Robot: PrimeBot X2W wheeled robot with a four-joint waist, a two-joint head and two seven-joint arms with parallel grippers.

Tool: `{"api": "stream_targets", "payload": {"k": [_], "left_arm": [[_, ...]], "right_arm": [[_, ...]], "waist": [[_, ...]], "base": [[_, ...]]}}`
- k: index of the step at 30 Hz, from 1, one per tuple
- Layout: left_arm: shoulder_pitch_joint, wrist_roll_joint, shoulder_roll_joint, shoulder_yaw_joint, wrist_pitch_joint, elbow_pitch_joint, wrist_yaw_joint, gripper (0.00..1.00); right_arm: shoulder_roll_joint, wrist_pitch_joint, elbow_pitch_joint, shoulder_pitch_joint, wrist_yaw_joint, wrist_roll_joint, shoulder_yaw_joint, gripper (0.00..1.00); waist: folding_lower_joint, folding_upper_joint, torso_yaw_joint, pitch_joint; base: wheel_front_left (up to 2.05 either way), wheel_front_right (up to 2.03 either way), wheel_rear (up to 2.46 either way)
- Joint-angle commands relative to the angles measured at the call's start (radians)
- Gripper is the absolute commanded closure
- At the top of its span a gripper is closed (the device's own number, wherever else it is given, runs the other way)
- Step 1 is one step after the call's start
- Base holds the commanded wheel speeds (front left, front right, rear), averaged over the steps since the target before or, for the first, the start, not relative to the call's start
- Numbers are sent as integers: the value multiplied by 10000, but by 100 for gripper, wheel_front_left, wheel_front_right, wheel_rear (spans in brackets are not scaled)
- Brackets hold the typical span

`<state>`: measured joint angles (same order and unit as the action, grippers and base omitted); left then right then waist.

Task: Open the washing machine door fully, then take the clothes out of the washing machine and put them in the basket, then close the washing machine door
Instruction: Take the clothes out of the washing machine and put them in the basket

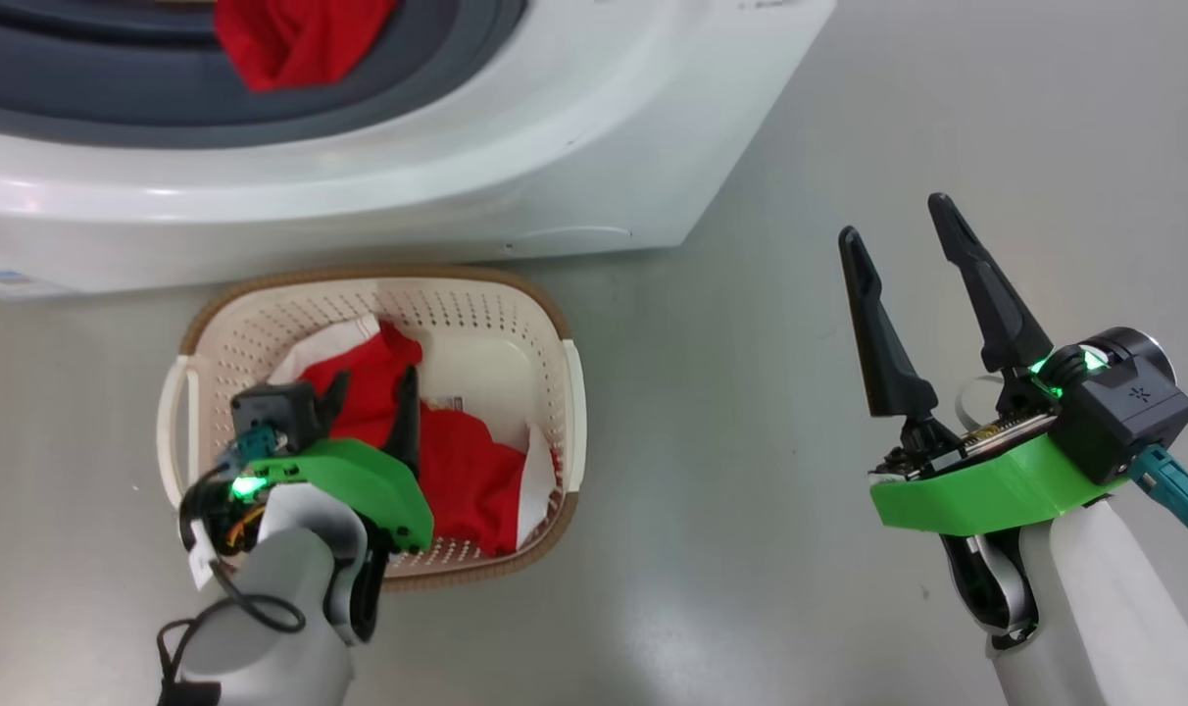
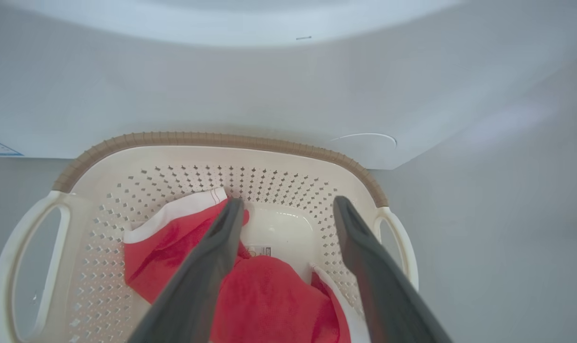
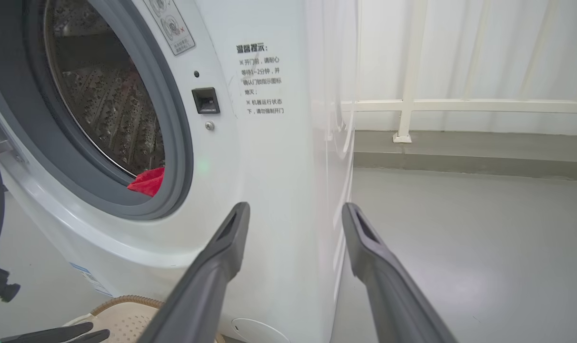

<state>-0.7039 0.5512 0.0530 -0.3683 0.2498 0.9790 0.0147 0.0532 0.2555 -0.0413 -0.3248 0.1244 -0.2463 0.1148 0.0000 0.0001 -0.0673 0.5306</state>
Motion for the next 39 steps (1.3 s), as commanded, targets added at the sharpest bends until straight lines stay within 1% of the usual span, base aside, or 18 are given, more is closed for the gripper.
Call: {"api": "stream_targets", "payload": {"k": [1,17,24,29,30,34,39], "left_arm": [[418,-215,327,403,119,-478,106,0],[2674,-1357,183,1726,120,-3900,122,0],[3745,-2213,153,2526,120,-6339,51,0],[4603,-2873,118,2946,120,-7769,-43,0],[4755,-2982,114,2979,120,-7985,-100,0],[5358,-3369,141,3266,120,-8554,-14,0],[6082,-3447,131,3544,120,-8946,81,0]], "right_arm": [[-30,63,176,395,63,15,227,0],[-30,63,-143,1144,63,95,36,0],[-30,63,-263,1579,63,322,-416,0],[-30,63,-269,1821,63,459,-692,0],[-30,63,-252,1865,63,494,-749,0],[-30,63,-222,2024,63,597,-893,0],[-30,63,-202,2330,63,686,-945,0]], "waist": [[0,-1,144,-568],[0,-1,241,-2419],[0,-1,263,-3105],[0,-1,160,-3450],[0,-1,140,-3496],[0,-1,-2,-3771],[0,-1,-164,-4191]], "base": [[0,0,0],[0,0,0],[0,0,0],[0,0,0],[0,0,0],[0,0,0],[0,0,0]]}}
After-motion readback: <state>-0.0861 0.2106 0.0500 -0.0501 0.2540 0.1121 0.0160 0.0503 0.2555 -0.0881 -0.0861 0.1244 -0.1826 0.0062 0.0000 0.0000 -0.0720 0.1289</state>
